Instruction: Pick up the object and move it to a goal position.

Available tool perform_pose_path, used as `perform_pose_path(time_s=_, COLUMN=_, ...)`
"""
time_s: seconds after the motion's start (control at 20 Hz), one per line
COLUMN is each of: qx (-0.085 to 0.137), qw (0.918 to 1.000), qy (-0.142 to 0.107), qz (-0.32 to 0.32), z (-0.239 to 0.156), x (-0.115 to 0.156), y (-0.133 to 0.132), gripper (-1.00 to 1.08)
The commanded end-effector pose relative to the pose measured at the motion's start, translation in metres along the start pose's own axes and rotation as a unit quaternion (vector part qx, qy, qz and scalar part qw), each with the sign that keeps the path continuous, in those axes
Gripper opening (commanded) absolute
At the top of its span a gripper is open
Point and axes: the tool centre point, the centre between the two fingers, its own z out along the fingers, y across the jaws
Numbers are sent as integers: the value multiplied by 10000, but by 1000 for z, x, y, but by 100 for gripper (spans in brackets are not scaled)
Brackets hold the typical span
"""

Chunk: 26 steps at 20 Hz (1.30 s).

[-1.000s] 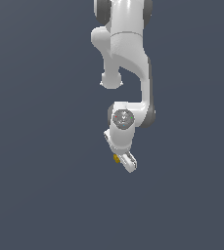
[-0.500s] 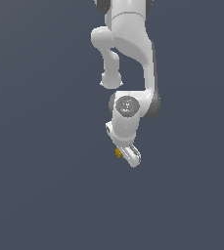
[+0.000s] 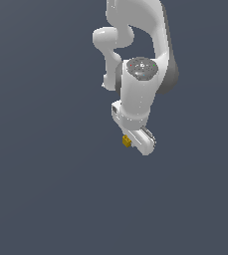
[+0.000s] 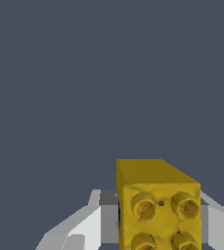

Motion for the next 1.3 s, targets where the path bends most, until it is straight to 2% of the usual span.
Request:
perform_pose_path(time_s=0.0, qx=0, qw=10000, qy=3, qz=3, z=-32, x=-6, y=0, gripper=-100)
perform_pose_path(time_s=0.8, qx=-1, qw=10000, qy=11, qz=3, z=-217, x=-38, y=-5, gripper=-100)
perform_pose_path(time_s=1.25, qx=1, qw=10000, qy=9, qz=-4, z=-284, x=-50, y=-9, gripper=-100)
